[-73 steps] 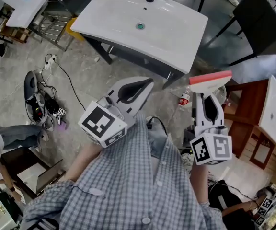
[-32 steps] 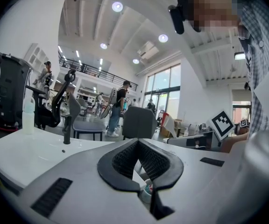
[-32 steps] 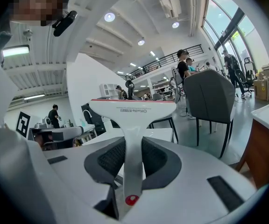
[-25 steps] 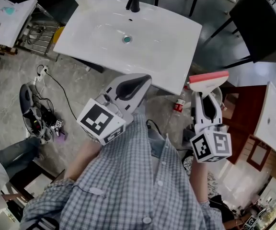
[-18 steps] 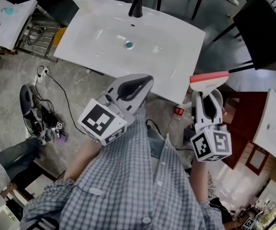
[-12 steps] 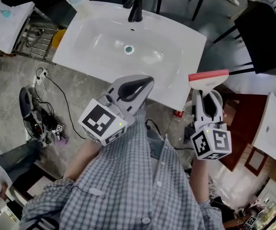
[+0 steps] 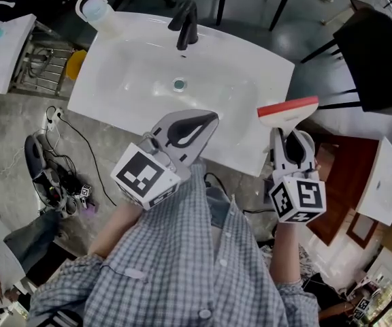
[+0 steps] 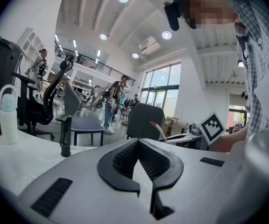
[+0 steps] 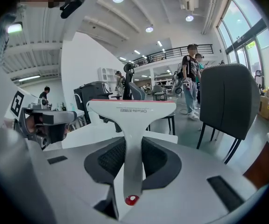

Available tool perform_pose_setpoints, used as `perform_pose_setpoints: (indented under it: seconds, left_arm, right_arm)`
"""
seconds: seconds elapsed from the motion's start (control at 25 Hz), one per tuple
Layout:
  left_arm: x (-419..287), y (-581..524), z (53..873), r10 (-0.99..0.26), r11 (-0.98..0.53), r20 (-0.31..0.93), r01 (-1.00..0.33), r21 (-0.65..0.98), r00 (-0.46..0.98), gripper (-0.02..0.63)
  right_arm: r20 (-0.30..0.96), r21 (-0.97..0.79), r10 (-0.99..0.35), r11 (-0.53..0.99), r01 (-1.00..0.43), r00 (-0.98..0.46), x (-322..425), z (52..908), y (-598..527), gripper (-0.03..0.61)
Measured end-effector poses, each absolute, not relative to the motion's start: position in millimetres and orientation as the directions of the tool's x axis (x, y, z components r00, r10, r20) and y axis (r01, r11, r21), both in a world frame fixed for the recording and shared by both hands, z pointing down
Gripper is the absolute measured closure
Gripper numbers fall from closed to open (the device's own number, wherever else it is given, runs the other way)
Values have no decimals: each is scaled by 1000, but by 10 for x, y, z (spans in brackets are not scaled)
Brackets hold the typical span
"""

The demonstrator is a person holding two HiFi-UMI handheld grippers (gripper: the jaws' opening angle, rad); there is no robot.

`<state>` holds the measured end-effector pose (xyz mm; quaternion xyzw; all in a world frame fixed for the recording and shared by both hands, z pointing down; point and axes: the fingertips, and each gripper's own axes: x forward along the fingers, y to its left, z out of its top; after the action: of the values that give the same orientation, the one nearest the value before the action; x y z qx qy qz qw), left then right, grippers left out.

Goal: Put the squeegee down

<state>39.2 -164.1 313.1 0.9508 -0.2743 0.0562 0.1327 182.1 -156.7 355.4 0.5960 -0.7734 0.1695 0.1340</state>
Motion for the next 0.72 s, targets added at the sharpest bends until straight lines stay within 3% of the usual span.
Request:
perform_pose_setpoints:
  seconds: [0.72]
  left_arm:
    - [97, -2177, 3319, -522, -786, 183, -553, 276, 833, 607]
  right_arm:
    - [606, 102, -752, 399, -911, -261, 1894, 4105, -2433, 495]
